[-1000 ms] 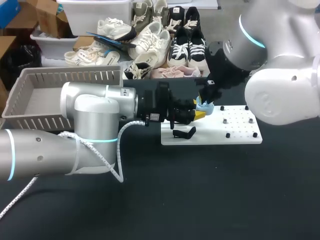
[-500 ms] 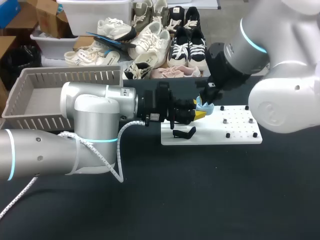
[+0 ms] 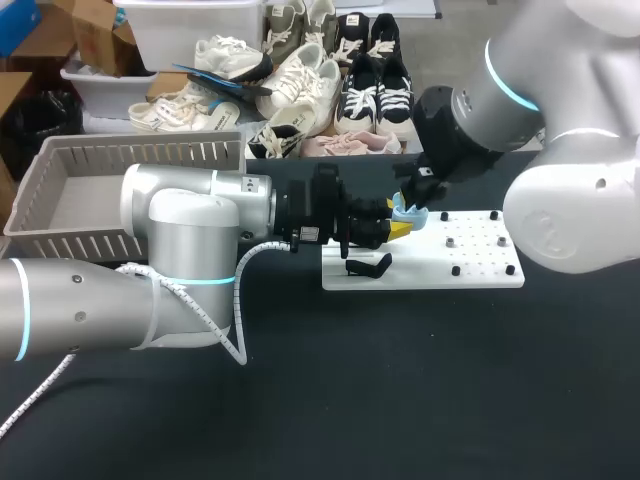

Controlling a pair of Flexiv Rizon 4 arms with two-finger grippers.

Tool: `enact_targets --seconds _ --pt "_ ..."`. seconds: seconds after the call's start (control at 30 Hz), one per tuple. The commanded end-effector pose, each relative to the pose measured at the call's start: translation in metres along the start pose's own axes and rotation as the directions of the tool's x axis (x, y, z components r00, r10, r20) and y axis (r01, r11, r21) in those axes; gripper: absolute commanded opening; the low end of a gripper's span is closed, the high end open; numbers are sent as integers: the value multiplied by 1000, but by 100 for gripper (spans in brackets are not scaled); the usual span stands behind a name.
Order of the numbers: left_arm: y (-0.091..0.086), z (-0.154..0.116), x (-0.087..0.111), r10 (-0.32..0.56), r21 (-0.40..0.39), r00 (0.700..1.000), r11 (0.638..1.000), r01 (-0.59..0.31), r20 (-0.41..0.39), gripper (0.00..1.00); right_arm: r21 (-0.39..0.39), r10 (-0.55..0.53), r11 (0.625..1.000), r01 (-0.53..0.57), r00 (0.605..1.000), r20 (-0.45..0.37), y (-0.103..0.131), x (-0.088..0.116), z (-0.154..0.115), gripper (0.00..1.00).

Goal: Pick up each earbud case from the left stands, insert the matching earbuds, close the lid, and place the case in the box.

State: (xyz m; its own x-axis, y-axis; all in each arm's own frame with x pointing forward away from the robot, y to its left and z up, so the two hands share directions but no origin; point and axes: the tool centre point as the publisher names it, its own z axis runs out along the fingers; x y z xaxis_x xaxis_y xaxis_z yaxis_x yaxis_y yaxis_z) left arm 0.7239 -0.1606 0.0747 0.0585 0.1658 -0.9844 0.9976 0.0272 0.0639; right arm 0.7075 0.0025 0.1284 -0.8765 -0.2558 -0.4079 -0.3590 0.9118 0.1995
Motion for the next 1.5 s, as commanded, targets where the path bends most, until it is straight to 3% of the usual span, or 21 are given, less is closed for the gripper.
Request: enact_targets --seconds 0.03,0.73,1.5 --pt "0 0 1 1 0 1000 1000 -1 2 0 5 2 1000 -2 1000 11 0 3 0 0" --pt "0 0 1 1 0 1000 1000 -1 2 0 2 -19 1000 19 999 32 -1 2 1 0" --pt "0 0 1 1 0 1000 1000 -1 2 0 72 -69 995 63 994 86 1 4 -1 0"
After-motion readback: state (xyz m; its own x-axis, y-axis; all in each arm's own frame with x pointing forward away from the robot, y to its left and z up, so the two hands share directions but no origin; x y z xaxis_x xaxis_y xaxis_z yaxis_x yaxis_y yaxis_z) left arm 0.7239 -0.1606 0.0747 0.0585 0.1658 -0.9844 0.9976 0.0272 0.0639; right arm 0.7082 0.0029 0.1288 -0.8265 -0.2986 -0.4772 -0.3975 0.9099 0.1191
